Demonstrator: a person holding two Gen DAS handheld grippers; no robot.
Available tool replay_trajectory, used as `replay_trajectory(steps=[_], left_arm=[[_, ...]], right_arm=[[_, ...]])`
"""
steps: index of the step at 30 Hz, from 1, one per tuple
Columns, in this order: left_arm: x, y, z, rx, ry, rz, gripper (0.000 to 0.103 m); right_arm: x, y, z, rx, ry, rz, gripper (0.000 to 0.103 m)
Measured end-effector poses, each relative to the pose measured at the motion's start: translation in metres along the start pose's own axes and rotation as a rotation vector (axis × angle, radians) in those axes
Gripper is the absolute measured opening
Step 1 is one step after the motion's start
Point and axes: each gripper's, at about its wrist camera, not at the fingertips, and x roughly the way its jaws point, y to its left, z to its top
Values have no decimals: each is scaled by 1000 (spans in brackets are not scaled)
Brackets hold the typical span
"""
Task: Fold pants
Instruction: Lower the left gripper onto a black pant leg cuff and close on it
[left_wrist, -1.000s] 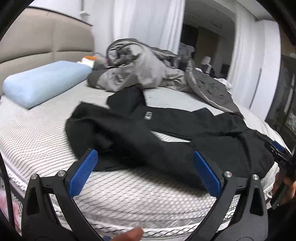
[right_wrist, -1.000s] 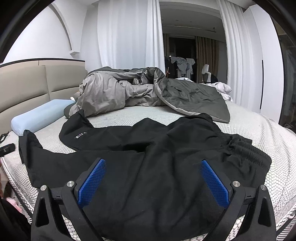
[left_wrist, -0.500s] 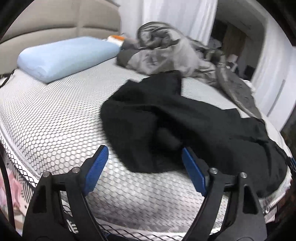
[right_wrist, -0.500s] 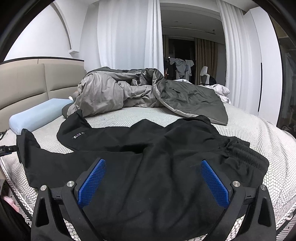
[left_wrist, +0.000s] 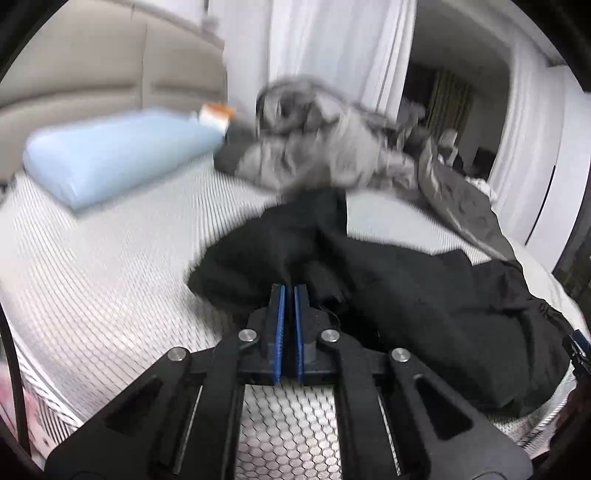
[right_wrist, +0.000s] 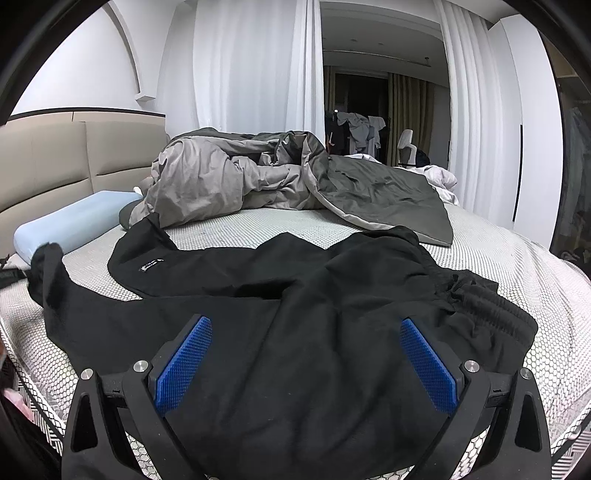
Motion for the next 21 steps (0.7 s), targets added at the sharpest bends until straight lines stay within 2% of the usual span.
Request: replay_trajectory(steps=[2, 5, 7, 9, 10, 11, 12, 13, 14, 17, 19, 21], left_arm=[[-4, 3, 3, 11, -10, 35, 3], [13, 23, -5, -26, 94, 80, 3], [12, 34, -10, -62, 138, 73, 3], [9, 40, -8, -74, 129, 58, 5], [7, 40, -6, -67, 123, 62, 11], [7, 42, -3, -65, 121, 61, 27], [8, 44, 1, -70, 117, 55, 39], [9, 45, 6, -81, 110, 43, 62], [11, 45, 13, -95, 99, 27, 76], [21, 38, 34, -134, 101, 7, 86], [33, 26, 47, -142, 174, -2, 86], [49, 7, 55, -145, 232, 20, 86]], right_arm=[[2, -1, 1, 3, 3, 1, 103], [2, -1, 1, 0, 2, 3, 103], [2, -1, 1, -5, 2, 3, 103], [2, -1, 1, -6, 2, 4, 103], [3, -1, 1, -6, 2, 4, 103], [2, -1, 0, -5, 2, 2, 103], [3, 0, 1, -6, 2, 3, 103], [2, -1, 0, -6, 2, 5, 103], [2, 0, 0, -8, 1, 6, 103], [2, 2, 0, -19, 0, 4, 103], [2, 4, 0, -24, 2, 2, 103], [3, 5, 1, -23, 1, 3, 103]])
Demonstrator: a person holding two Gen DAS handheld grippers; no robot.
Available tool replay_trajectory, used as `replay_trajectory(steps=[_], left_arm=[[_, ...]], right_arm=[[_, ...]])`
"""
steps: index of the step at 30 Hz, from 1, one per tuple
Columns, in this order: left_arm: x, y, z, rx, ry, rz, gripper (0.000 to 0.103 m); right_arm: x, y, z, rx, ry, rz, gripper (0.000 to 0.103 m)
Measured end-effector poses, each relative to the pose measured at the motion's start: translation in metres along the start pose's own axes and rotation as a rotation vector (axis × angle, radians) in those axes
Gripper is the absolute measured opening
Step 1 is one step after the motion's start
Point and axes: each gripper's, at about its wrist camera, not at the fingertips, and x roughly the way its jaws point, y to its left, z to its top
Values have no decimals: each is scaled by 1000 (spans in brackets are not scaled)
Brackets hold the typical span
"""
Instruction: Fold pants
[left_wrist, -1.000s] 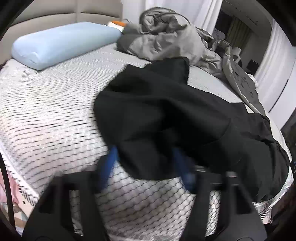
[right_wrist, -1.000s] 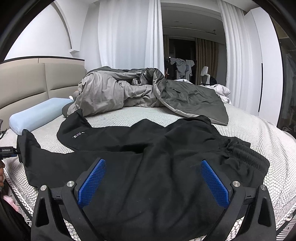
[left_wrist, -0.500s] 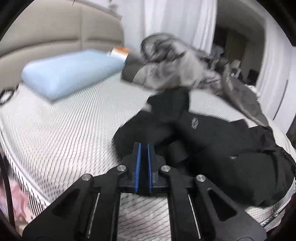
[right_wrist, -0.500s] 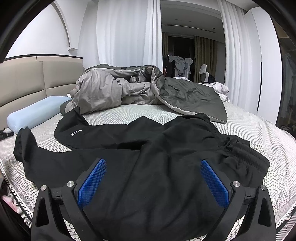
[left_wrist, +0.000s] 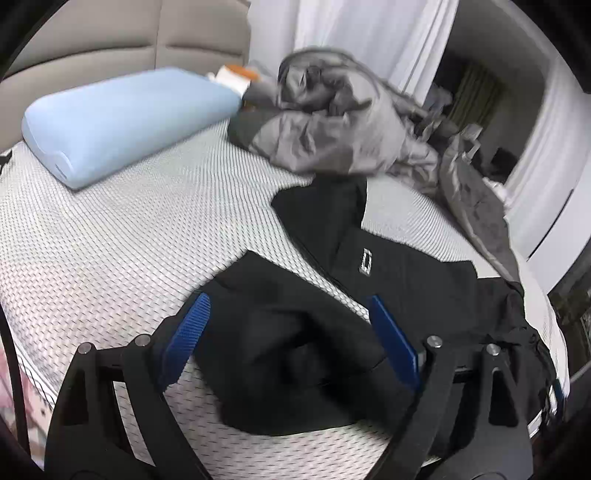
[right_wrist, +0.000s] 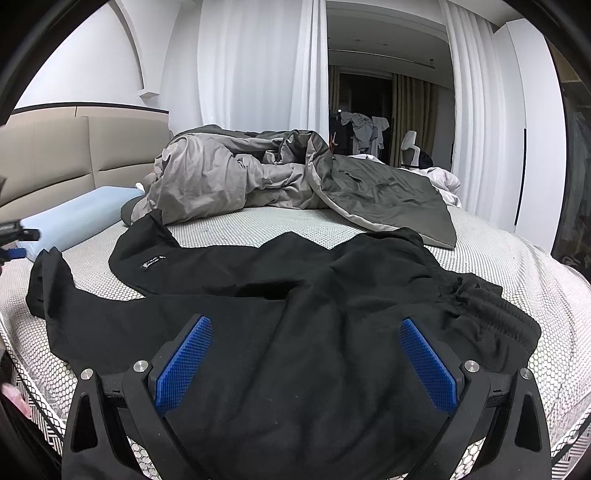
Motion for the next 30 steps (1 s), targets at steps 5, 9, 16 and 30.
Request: replay_trajectory(steps=[5, 9, 16, 30], left_arm=[[39, -60, 16, 145, 48, 159, 86], [68, -63, 10, 195, 147, 265, 57], [24, -13, -33, 104, 91, 199, 6], [-79, 68, -138, -63, 36, 97, 8]], right_arm=[[0, 2, 1, -2, -1, 5, 103], [0, 1, 1, -9, -3, 0, 103], [-6, -8, 3, 35, -24, 14, 103], [-6, -7, 3, 39, -16, 21, 103]])
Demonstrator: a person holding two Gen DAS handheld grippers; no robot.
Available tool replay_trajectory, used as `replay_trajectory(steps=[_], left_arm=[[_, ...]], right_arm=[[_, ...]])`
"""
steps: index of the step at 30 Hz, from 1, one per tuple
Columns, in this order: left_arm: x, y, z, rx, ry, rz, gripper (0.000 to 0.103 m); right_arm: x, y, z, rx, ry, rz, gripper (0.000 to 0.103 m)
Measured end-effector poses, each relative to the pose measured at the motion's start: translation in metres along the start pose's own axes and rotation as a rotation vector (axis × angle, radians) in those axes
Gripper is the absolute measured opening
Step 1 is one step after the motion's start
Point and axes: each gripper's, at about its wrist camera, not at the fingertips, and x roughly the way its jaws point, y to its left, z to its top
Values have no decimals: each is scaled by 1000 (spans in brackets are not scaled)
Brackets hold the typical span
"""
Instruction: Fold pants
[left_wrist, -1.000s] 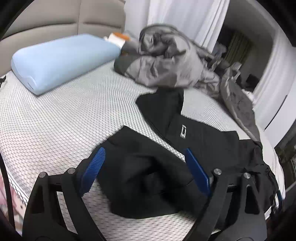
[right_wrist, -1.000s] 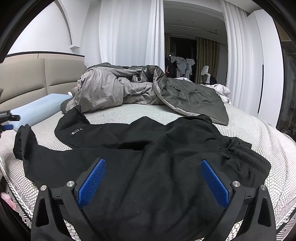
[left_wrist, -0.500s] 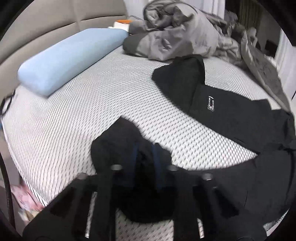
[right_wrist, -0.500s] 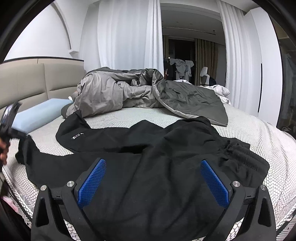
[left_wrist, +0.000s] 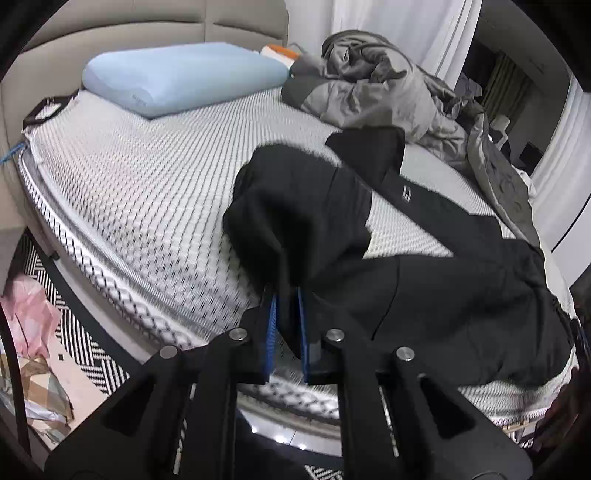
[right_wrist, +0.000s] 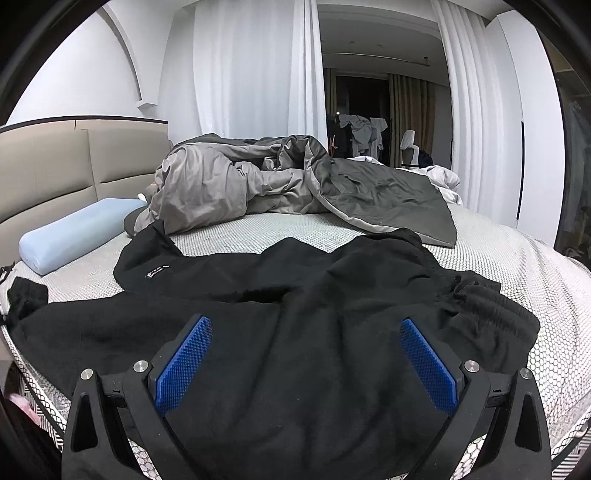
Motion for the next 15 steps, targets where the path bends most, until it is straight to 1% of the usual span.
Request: replay_trajectory(steps=[3, 4, 5, 6, 7, 8, 10, 11, 13, 14, 15], left_arm=[[-2, 9, -5, -7, 6, -2, 19], [-4, 11, -4, -11, 4, 0, 33], [-6, 12, 0, -14, -2, -6, 50], [-7, 11, 5, -15, -13, -13, 59], [-9, 11, 11, -12, -34, -27, 70], [-8, 8, 20, -9, -44, -33, 75], [-3, 4, 39, 3, -59, -30, 77], [4, 1, 52, 19, -49, -21, 79], [20, -10, 72, 45, -19, -11, 79], [31, -14, 81, 60, 6, -5, 79], [45, -18, 89, 77, 52, -3, 79]], right_arm=[[0, 2, 0, -4, 0, 2, 103], [1, 3, 0, -9, 1, 0, 103], [1, 5, -1, -16, 2, -2, 103], [1, 5, -1, -19, 3, -4, 103], [2, 5, -1, -21, 3, -4, 103], [2, 5, -1, -18, 2, -4, 103], [2, 6, -1, -17, 2, -3, 103], [2, 6, -1, -18, 2, -4, 103], [2, 6, -1, -17, 3, -6, 103], [3, 6, -1, -17, 2, -6, 103], [2, 6, -1, -14, 1, -6, 103]])
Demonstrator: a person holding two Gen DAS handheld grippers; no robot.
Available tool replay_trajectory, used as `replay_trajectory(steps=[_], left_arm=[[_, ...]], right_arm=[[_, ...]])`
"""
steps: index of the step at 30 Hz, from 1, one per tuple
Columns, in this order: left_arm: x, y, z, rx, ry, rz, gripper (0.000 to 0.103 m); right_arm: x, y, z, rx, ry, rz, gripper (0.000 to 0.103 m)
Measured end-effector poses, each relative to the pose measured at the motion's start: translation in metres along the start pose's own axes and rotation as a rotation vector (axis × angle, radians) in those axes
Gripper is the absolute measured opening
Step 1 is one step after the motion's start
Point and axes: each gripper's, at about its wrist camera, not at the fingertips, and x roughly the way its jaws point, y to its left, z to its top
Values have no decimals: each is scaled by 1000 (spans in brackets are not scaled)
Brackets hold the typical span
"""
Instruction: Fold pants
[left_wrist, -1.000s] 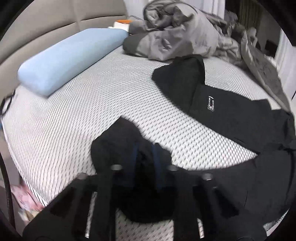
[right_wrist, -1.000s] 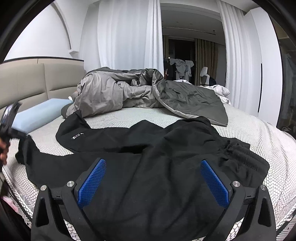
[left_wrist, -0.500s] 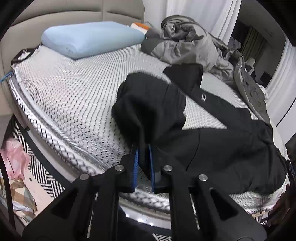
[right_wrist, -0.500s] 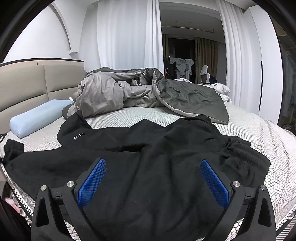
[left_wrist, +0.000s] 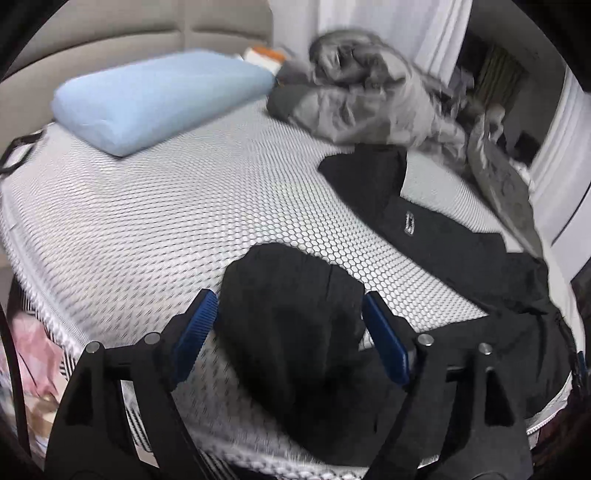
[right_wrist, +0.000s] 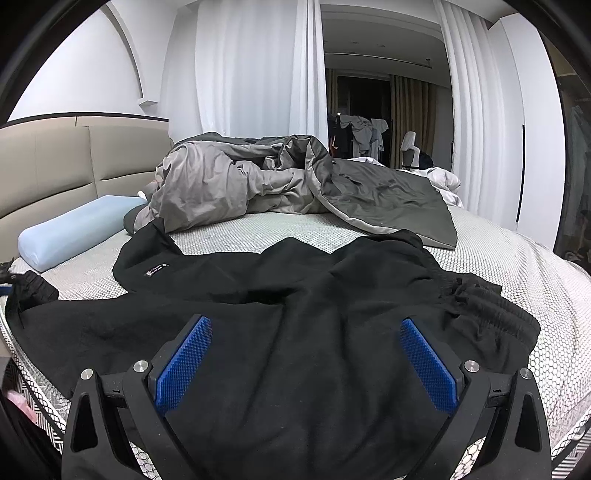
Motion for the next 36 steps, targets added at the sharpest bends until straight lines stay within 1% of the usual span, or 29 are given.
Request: replay_trajectory(steps=[1, 2, 3, 4, 5, 8, 9, 10, 12, 13, 15, 16, 17, 18, 19, 20, 22, 23, 25, 26, 27, 28, 29, 30, 31, 32, 33, 35, 36], left_arm=[[11, -2, 5, 1, 41, 1, 74], [20, -2, 8, -12, 76, -10, 52], [26, -3, 8, -28, 93, -32, 36], [29, -4, 8, -32, 102, -52, 11], [27, -6, 7, -33, 84, -73, 9], [-2, -14, 11, -38, -76, -160, 8], [-12, -15, 13, -49, -122, -187, 7], [-25, -14, 17, -66, -185, -227, 7], [-57, -7, 23, -109, -331, -307, 8], [-71, 0, 24, -135, -404, -325, 8], [-83, 16, 21, -168, -452, -308, 8], [-81, 25, 17, -186, -448, -283, 8], [-74, 37, 12, -210, -419, -242, 8], [-63, 49, 5, -232, -369, -199, 8], [-48, 62, -5, -260, -305, -146, 9], [-34, 72, -15, -277, -236, -108, 10], [-16, 88, -32, -310, -128, -71, 10], [-13, 96, -43, -328, -96, -72, 16], [-16, 101, -53, -325, -80, -76, 23], [-21, 102, -56, -318, -82, -78, 28], [-26, 102, -57, -306, -86, -80, 29], [-32, 101, -56, -297, -95, -81, 36], [-39, 100, -55, -286, -108, -78, 45], [-43, 97, -52, -272, -128, -70, 49], [-51, 93, -50, -257, -154, -64, 56], [-58, 90, -43, -235, -180, -51, 66], [-62, 83, -35, -207, -193, -33, 70], [-58, 70, -10, -141, -197, 0, 74], [-56, 63, 2, -109, -182, 3, 75]], right_arm=[[-1, -1, 0, 3, -1, 0, 103], [-1, -2, 0, 6, -2, 0, 103], [-1, -2, 1, 8, -3, -1, 103], [-1, -2, 1, 9, -4, -2, 103], [-2, -4, 0, 9, -5, -3, 103], [-2, -5, 0, 10, -4, -3, 103], [-2, -4, 0, 10, -4, -3, 103], [-2, -5, 0, 10, -4, -4, 103], [-3, -5, -1, 7, -3, -5, 103], [-3, -6, -1, 6, -3, -6, 103], [-3, -6, -2, 2, 0, -11, 103], [-2, -7, -2, 1, 2, -15, 103], [-2, -7, -2, 2, 4, -17, 103], [-2, -8, -2, 5, 5, -17, 103], [-2, -9, -2, 8, 5, -16, 103], [-1, -9, -1, 9, 4, -15, 103], [-1, -10, -1, 13, 4, -15, 103], [-1, -10, -1, 14, 5, -15, 103], [1, -11, -1, 16, 14, -19, 103], [2, -13, -1, 19, 18, -28, 103], [2, -15, 0, 23, 24, -29, 103], [3, -18, 0, 29, 33, -32, 103], [2, -22, 2, 33, 40, -37, 103], [1, -28, 4, 37, 46, -46, 103], [-2, -35, 7, 46, 44, -56, 103], [-5, -42, 9, 57, 40, -64, 103], [-11, -53, 11, 78, 33, -75, 103], [-17, -73, 15, 110, 48, -84, 103], [-20, -84, 16, 120, 55, -101, 103]])
